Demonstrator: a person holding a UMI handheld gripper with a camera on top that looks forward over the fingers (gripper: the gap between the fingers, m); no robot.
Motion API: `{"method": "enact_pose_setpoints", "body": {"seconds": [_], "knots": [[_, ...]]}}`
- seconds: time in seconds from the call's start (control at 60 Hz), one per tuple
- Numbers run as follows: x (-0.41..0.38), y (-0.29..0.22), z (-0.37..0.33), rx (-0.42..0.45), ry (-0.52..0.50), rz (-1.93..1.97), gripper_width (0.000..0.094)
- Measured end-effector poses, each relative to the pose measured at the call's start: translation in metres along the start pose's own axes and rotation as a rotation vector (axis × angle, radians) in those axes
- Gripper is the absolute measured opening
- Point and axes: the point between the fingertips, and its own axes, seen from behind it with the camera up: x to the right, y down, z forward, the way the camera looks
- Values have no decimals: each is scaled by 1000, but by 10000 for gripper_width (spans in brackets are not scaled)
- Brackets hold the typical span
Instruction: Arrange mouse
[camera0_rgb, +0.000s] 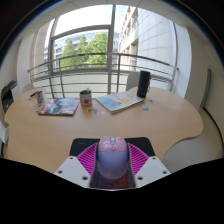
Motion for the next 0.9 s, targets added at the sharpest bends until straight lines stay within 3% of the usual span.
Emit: {"method": "enact_pose_setpoints", "body": {"seconds": [0.133, 0.3, 0.35, 0.4, 0.45, 0.717, 0.9], "knots": [[8, 50, 43, -92, -23, -3, 444], [0, 69, 50, -141, -68, 18, 580], [5, 64, 44, -126, -44, 15, 686], [7, 56, 33, -105, -34, 0, 863], [7, 48, 20, -86, -29, -2, 824], [-3, 26, -99, 26, 17, -9, 846], [-11, 41, -180, 35, 51, -5, 843]]}}
